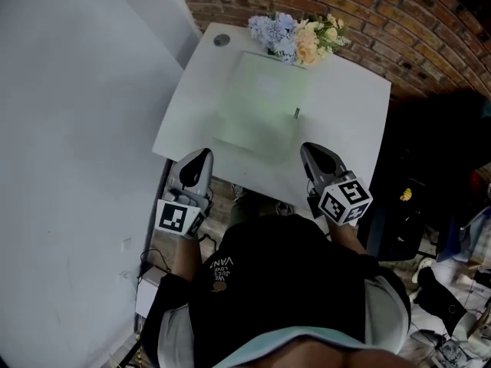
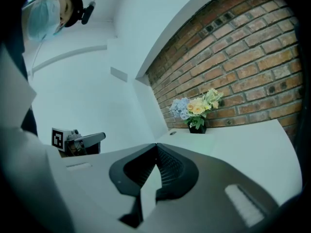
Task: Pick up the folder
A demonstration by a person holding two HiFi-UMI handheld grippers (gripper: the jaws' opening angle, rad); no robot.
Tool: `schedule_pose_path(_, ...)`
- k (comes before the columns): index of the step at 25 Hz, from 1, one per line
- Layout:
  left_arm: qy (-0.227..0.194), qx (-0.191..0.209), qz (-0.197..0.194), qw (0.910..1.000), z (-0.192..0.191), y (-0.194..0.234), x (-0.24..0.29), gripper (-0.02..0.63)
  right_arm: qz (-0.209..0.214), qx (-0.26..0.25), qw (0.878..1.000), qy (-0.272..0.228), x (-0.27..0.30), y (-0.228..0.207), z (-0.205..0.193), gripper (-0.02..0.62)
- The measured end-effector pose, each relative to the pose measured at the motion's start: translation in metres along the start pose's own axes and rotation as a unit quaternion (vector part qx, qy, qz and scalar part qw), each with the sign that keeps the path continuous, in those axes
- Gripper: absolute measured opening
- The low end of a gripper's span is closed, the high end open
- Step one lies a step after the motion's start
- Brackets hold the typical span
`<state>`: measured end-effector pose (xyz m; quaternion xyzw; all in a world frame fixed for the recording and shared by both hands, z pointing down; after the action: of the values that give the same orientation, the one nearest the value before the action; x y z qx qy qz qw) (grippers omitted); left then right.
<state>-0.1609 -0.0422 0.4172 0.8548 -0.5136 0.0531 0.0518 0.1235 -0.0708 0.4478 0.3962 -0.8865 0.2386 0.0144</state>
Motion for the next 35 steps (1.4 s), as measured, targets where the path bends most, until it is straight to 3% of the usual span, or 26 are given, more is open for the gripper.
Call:
schedule_pose_path(9, 0.02, 0.018, -0.07, 0.9972, -0.002, 0.033, 0.04, 0.0, -0.069, 0.021, 0.997, -0.022, 0.017, -0.003, -0.004, -0.002)
schedule_pose_path(19, 0.057, 0.037, -0.136, 0.9884, -0.026, 0.058, 0.083, 0.0, -0.114, 0.038, 0.992, -0.032, 0.039, -0.006, -0.014, -0.002)
schedule_pose_path(27, 0.085, 0.037, -0.168, 0.9814, -0.048, 0.071, 0.101, 0.0, -0.136, 0.049, 0.989, -0.031, 0.054, -0.012, -0.029, -0.002)
schedule_pose_path(35, 0.1, 0.041, -0.175, 0.9787, -0.06, 0.089, 0.118, 0.0, -0.168, 0.052, 0.984, -0.028, 0.063, -0.024, -0.038, -0.002)
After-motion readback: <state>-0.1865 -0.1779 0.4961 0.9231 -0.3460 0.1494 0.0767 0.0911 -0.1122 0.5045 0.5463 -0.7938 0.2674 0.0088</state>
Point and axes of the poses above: the fingertips, and each gripper's own axes: x forward along the fingers, y to its left, z out of its top, the point moved 6 cm from there along -x, backward along the fingers, and after that the axes turned 3 degrees about z, right-handed, at the moved point
